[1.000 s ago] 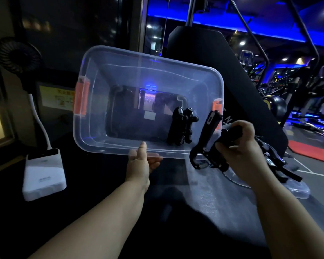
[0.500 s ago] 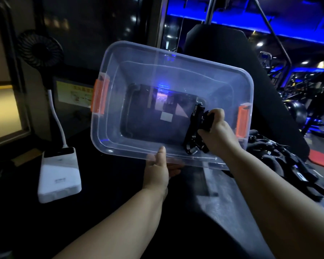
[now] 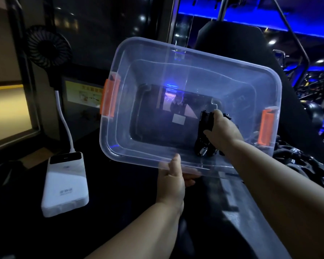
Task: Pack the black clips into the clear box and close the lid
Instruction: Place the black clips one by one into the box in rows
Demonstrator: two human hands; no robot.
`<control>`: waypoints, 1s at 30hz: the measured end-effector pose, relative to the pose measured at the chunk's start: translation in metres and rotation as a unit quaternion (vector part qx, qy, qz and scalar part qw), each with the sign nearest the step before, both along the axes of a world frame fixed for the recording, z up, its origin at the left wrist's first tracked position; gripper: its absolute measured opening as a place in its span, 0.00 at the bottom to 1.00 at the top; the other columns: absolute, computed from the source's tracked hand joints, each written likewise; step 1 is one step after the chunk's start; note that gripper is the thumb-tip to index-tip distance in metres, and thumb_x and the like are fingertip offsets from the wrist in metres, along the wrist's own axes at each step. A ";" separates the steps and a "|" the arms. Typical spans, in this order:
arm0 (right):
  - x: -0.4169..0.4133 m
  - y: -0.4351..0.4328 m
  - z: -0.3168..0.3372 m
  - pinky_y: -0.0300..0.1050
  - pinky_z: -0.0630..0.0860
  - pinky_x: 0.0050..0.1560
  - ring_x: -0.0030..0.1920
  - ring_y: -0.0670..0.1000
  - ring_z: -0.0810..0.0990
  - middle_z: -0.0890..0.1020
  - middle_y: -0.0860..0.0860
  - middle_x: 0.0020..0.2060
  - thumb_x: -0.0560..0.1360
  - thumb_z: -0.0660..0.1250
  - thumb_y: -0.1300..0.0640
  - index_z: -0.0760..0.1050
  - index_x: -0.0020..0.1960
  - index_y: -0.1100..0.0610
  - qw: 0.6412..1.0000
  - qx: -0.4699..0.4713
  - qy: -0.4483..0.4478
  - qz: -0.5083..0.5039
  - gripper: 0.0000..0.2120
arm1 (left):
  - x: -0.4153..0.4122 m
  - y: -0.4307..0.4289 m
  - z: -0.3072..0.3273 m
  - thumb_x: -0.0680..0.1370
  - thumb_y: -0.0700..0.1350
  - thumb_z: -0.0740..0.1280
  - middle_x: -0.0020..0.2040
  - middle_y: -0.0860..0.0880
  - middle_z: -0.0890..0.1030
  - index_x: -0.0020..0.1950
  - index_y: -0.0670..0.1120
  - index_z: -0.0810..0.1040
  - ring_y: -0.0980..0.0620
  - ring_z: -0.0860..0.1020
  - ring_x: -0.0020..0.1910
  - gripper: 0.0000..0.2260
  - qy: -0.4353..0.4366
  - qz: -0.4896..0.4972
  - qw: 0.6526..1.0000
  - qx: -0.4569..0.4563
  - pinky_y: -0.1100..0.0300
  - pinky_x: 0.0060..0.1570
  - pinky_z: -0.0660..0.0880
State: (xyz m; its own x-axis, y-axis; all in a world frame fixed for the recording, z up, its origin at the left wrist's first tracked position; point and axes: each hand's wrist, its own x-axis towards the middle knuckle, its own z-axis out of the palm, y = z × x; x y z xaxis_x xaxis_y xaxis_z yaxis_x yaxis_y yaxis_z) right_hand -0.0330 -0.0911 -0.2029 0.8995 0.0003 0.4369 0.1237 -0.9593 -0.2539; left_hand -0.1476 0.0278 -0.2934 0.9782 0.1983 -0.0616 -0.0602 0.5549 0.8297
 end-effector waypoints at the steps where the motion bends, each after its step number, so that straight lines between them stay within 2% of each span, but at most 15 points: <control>1: 0.002 0.000 0.000 0.49 0.69 0.42 0.46 0.61 0.75 0.76 0.59 0.49 0.73 0.69 0.58 0.64 0.59 0.59 1.000 -0.020 -0.010 -0.004 0.20 | 0.001 0.000 0.000 0.81 0.51 0.58 0.34 0.42 0.82 0.60 0.36 0.71 0.51 0.82 0.30 0.18 0.005 -0.001 1.000 -0.001 0.66 0.27 0.74; 3: 0.005 0.000 0.001 0.51 0.71 0.46 0.51 0.64 0.76 0.75 0.61 0.52 0.72 0.71 0.55 0.66 0.58 0.59 0.997 -0.065 -0.026 -0.026 0.20 | 0.000 -0.001 0.000 0.81 0.51 0.58 0.33 0.42 0.82 0.60 0.34 0.71 0.52 0.81 0.30 0.19 0.010 -0.002 1.000 0.000 0.66 0.27 0.74; 6: 0.009 0.000 0.002 0.52 0.72 0.48 0.55 0.64 0.75 0.72 0.60 0.56 0.70 0.72 0.51 0.68 0.59 0.59 0.988 -0.126 -0.051 -0.069 0.23 | -0.002 0.000 0.003 0.82 0.50 0.57 0.32 0.43 0.82 0.56 0.42 0.70 0.51 0.81 0.30 0.12 -0.004 0.002 1.000 -0.003 0.65 0.28 0.74; 8: 0.012 0.000 0.001 0.54 0.72 0.53 0.59 0.62 0.71 0.70 0.59 0.59 0.69 0.72 0.48 0.69 0.61 0.58 0.980 -0.164 -0.072 -0.085 0.25 | -0.004 0.000 0.005 0.82 0.50 0.57 0.32 0.44 0.82 0.53 0.45 0.69 0.50 0.81 0.32 0.09 -0.008 0.002 1.000 -0.003 0.64 0.29 0.74; 11: 0.017 -0.001 -0.002 0.56 0.63 0.62 0.67 0.60 0.62 0.65 0.56 0.66 0.67 0.72 0.46 0.67 0.67 0.51 0.965 -0.236 -0.107 -0.046 0.31 | -0.004 0.000 0.004 0.81 0.50 0.57 0.33 0.43 0.82 0.53 0.45 0.70 0.50 0.82 0.32 0.09 -0.003 0.000 1.000 -0.005 0.65 0.29 0.74; 13: 0.020 0.001 -0.005 0.58 0.57 0.66 0.71 0.57 0.56 0.64 0.52 0.68 0.66 0.72 0.43 0.67 0.68 0.47 0.948 -0.304 -0.090 0.001 0.33 | -0.004 0.000 0.004 0.81 0.50 0.57 0.34 0.43 0.82 0.54 0.44 0.70 0.50 0.82 0.33 0.10 0.001 -0.001 1.000 -0.004 0.65 0.28 0.74; 16: 0.026 0.006 -0.011 0.65 0.48 0.70 0.72 0.54 0.54 0.66 0.49 0.67 0.65 0.70 0.36 0.71 0.65 0.47 0.922 -0.385 -0.040 0.020 0.32 | -0.004 -0.001 0.005 0.81 0.51 0.58 0.34 0.43 0.82 0.54 0.44 0.71 0.50 0.82 0.34 0.11 0.005 0.004 1.000 -0.003 0.64 0.29 0.74; 18: 0.028 0.007 -0.015 0.68 0.43 0.70 0.73 0.54 0.52 0.64 0.49 0.69 0.65 0.69 0.35 0.71 0.66 0.47 0.913 -0.408 -0.020 0.014 0.33 | -0.004 -0.001 0.005 0.81 0.51 0.58 0.35 0.43 0.82 0.54 0.45 0.71 0.50 0.82 0.34 0.10 0.006 0.005 1.000 -0.002 0.64 0.29 0.74; 22: 0.030 0.008 -0.019 0.72 0.41 0.68 0.75 0.54 0.49 0.60 0.49 0.73 0.65 0.67 0.31 0.68 0.68 0.48 0.905 -0.426 0.004 -0.001 0.37 | -0.005 -0.001 0.005 0.81 0.50 0.58 0.38 0.39 0.82 0.55 0.43 0.70 0.49 0.81 0.34 0.11 0.011 0.009 1.000 -0.004 0.65 0.27 0.73; 30: 0.033 0.013 -0.017 0.71 0.42 0.70 0.76 0.54 0.47 0.58 0.49 0.75 0.65 0.65 0.28 0.64 0.72 0.50 0.899 -0.437 0.026 -0.011 0.43 | -0.005 -0.001 0.005 0.81 0.48 0.59 0.36 0.39 0.82 0.53 0.43 0.71 0.49 0.81 0.30 0.09 0.011 0.019 1.000 -0.015 0.65 0.24 0.72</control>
